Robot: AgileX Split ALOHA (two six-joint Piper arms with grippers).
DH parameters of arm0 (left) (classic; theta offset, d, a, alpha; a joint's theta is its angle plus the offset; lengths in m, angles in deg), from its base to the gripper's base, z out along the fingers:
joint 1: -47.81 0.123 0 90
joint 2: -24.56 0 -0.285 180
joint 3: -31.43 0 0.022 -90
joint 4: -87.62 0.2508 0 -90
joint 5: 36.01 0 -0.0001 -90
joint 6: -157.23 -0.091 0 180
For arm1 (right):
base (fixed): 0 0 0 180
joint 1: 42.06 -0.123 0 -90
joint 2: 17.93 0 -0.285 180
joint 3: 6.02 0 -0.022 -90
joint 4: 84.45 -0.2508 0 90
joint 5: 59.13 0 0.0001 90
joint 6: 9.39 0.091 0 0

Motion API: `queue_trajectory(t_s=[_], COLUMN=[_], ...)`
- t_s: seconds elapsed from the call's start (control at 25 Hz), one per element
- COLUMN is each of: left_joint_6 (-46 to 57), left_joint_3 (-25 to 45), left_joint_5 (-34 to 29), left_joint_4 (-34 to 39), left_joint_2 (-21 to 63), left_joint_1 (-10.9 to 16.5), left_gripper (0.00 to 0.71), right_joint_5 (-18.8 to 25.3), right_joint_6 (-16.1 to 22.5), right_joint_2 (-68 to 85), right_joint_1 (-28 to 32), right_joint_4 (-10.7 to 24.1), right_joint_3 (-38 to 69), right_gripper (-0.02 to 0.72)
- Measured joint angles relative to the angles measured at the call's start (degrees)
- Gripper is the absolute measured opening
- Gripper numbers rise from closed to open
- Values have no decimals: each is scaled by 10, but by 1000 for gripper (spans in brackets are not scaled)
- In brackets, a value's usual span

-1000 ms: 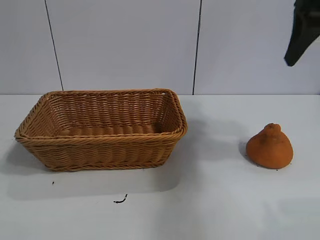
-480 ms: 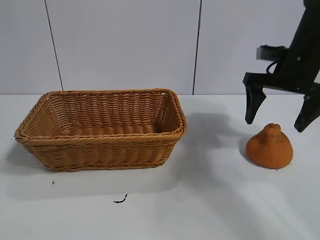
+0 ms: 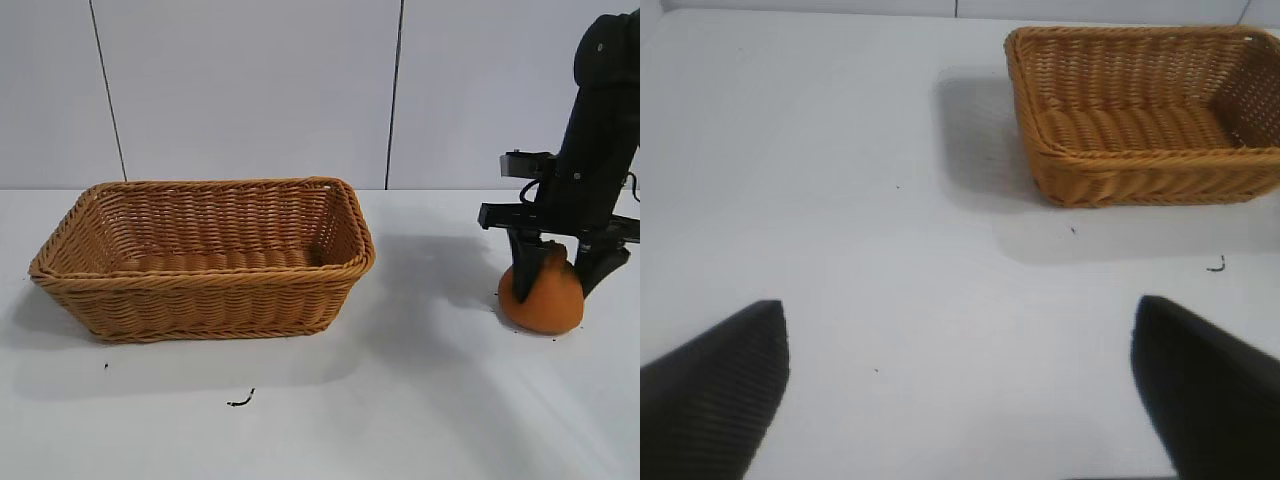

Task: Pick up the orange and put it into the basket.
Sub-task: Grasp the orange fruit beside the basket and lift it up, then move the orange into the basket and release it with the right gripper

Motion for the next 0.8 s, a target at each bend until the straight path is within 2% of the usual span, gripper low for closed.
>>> queue_trajectory(t_s=[0.12, 0.4, 0.6, 0.8], left_joint_6=[0, 0, 0, 0], left_joint_3=[0, 0, 0, 0], left_joint_5=[0, 0, 0, 0], left_joint_4=[0, 0, 0, 0], left_joint_2=[0, 0, 0, 0], left_joint_1=[0, 0, 0, 0], left_gripper=[666, 666, 666, 666], right_joint_5=[27, 37, 38, 39], right_joint_6=[0, 2, 13, 15], right_joint_2=[16, 48, 51, 51], right_joint_1=[0, -16, -68, -155], right_joint_4=[2, 0, -3, -6], right_joint_3=[-63, -156, -184, -184], right_gripper=[53, 53, 53, 53])
